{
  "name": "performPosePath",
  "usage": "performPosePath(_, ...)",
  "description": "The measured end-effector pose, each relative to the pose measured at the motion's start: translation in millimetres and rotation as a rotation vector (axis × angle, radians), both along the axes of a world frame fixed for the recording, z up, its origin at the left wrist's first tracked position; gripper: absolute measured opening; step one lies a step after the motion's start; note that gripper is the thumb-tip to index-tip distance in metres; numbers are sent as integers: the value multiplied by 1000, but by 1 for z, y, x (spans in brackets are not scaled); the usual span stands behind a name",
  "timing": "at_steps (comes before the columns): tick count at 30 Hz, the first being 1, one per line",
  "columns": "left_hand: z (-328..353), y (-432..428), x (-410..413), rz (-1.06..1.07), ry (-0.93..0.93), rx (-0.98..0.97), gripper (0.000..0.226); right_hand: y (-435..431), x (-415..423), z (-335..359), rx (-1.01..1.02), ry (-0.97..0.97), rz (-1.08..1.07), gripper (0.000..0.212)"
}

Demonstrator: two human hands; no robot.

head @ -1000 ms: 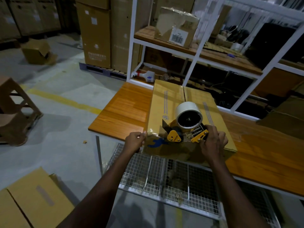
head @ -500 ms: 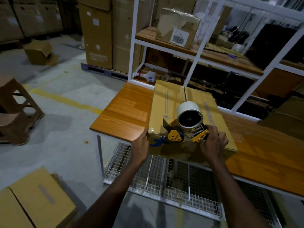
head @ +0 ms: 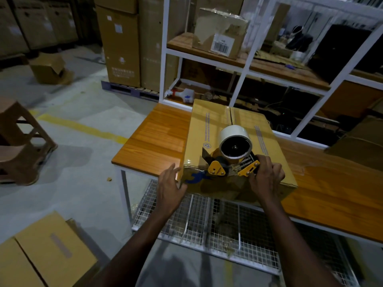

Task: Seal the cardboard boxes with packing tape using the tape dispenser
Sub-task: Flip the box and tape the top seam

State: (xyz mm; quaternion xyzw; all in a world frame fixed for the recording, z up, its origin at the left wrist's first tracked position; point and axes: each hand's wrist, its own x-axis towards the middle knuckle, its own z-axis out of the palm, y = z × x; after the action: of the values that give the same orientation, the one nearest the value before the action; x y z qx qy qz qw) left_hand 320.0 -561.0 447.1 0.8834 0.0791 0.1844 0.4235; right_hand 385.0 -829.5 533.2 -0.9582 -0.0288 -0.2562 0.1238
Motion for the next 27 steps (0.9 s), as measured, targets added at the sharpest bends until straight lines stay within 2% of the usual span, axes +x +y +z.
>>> performPosePath(4, 24, 6, 21, -60, -215, 327, 73, -1, 2, 0, 19, 4, -10, 54)
performPosePath(6, 36, 2, 30, -125, -238, 464, 62, 1, 3, 0, 26, 15, -18, 55)
performPosePath(9, 33, 1, 35, -108, -252, 606, 48, 3, 3, -1, -4, 6, -15, 52)
performPosePath(18, 35, -2, 29, -4, -188, 676, 41, -19, 6, 0, -65, -58, 30, 44)
performPosePath(23, 39, -10, 27, 62, -162, 644, 39, -86, 8, 0, -32, -48, -61, 54)
performPosePath(27, 43, -17, 27, 101, -139, 696, 41, -139, 10, 1, 13, 10, -123, 57)
